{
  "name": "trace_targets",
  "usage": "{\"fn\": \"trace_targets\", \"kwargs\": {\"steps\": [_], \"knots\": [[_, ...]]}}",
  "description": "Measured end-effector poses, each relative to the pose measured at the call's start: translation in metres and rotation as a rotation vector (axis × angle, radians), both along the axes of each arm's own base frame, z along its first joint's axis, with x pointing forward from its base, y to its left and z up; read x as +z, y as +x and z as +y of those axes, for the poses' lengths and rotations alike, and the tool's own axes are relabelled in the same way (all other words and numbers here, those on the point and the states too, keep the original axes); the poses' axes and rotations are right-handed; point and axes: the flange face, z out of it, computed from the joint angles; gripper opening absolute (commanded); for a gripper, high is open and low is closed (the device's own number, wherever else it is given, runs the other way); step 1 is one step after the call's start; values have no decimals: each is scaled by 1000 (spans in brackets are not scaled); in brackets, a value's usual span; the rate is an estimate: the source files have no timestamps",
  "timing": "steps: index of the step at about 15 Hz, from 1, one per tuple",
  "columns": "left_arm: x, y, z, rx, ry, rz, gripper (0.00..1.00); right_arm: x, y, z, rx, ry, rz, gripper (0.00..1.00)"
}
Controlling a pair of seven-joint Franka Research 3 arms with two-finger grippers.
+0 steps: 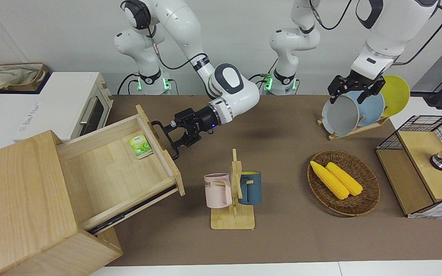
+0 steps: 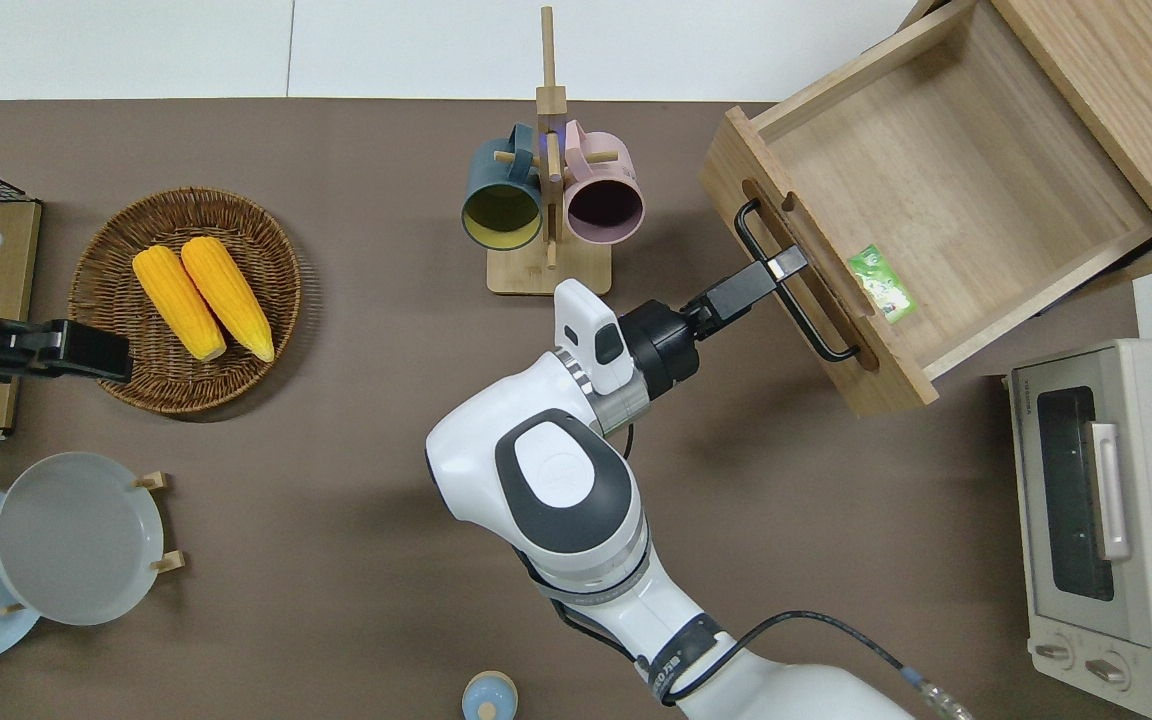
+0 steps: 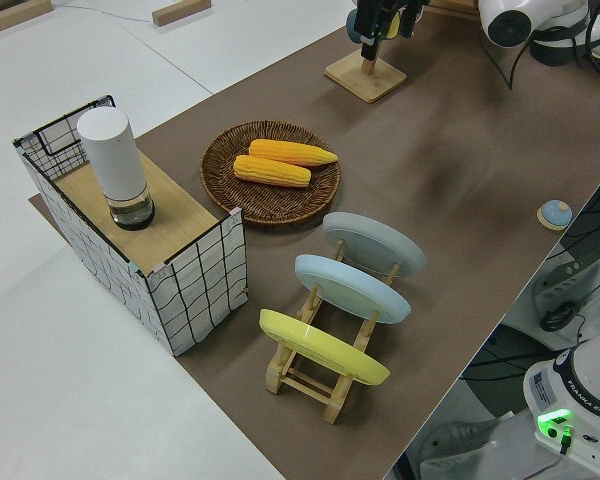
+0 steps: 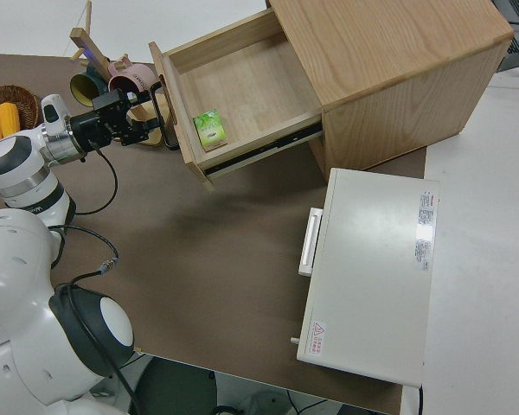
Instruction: Slide drawer open with right arm
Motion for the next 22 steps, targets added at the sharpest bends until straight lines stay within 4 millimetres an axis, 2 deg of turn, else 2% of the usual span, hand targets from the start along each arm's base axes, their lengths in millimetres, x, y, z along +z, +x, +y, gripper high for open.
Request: {"fn": "trace_targets", "kwargs": {"steps": [6,9,12,15,18,21,22], "knots": [[0,0,0,0,0,0,993,10,-33,52,0,179,-15,983],[0,0,0,0,0,0,993,25,-41,62,-56,314,33,983],[0,0,0,0,0,0,993,60,-47,60,-136,495,85,983],[0,0,0,0,0,0,993,94,-52,45,-193,632,165,983],[0,0,0,0,0,0,993,124,-51,20,-237,742,233,983],[0,0,0,0,0,0,993,165,-46,-23,-280,875,284,983],[0,0,0,0,0,0,993,181,-43,-42,-296,935,292,983]]}}
